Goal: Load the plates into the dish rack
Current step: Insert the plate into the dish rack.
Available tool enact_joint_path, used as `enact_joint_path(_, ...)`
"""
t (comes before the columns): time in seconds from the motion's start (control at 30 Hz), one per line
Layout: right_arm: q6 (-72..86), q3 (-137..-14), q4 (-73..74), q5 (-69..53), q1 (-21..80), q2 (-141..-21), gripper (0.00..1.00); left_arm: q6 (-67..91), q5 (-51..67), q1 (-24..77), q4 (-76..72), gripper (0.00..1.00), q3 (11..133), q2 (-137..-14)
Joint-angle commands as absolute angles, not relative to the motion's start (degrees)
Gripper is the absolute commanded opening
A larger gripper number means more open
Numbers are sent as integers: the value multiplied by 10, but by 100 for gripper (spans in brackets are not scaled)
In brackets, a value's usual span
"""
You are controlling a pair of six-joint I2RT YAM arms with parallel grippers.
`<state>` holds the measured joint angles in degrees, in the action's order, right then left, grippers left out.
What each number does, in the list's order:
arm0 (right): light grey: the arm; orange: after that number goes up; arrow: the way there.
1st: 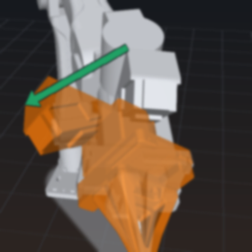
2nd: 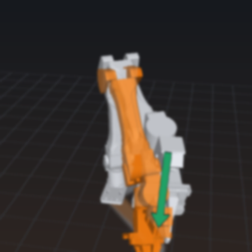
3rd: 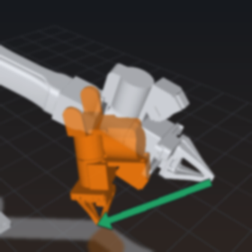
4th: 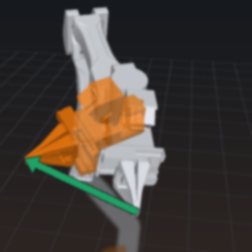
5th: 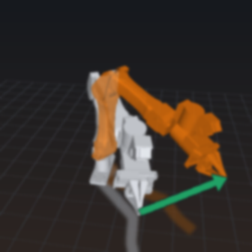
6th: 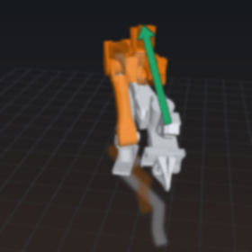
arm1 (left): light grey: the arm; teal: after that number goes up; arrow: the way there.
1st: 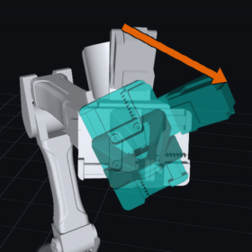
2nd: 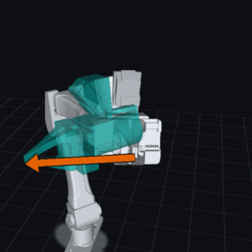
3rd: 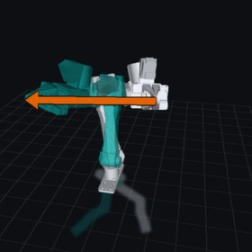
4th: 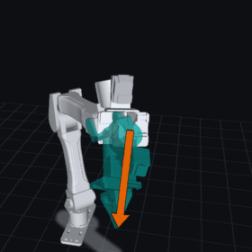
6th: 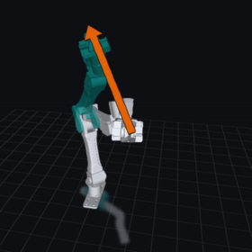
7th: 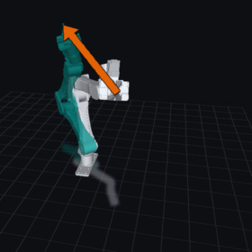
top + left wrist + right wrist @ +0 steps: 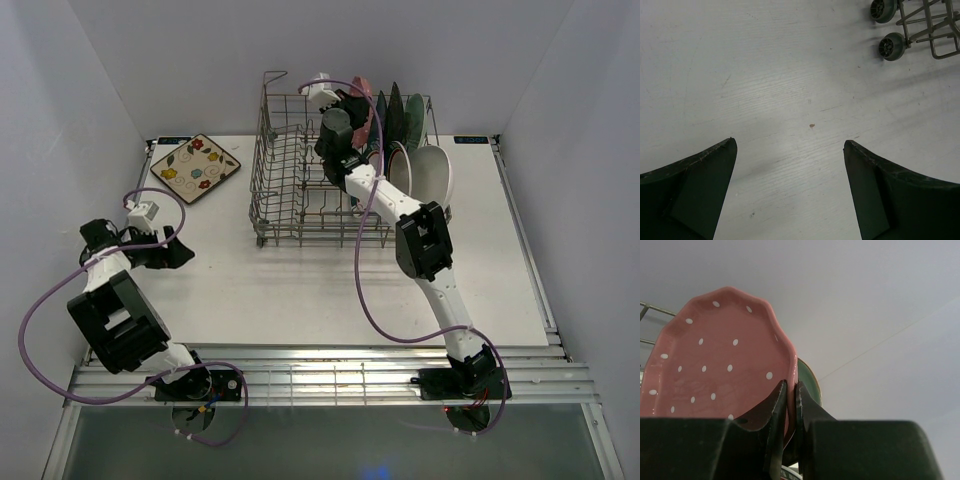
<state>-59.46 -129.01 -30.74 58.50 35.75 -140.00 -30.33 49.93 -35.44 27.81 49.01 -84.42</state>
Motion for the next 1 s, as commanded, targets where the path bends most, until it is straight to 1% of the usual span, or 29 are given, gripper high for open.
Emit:
enact_joint_path(0.0, -633, -1344, -416, 589, 361, -1391, 8, -290, 511, -344, 258, 98, 483, -820)
enact_joint_path(0.13, -660, -1375, -423, 593, 370, -1415, 8, -272, 497, -310, 239, 98, 480, -824)
enact_joint_path(0.5, -679, -1390, -432, 596, 385, -1448, 8, -227, 493, -252, 220, 98, 518, -881)
enact_joint_path(0.77, -691, -1390, -467, 623, 385, -1453, 8, -188, 490, -201, 214, 98, 545, -899)
enact_joint_path(0.97, -678, -1386, -464, 646, 384, -1452, 8, -153, 489, -161, 212, 98, 575, -904)
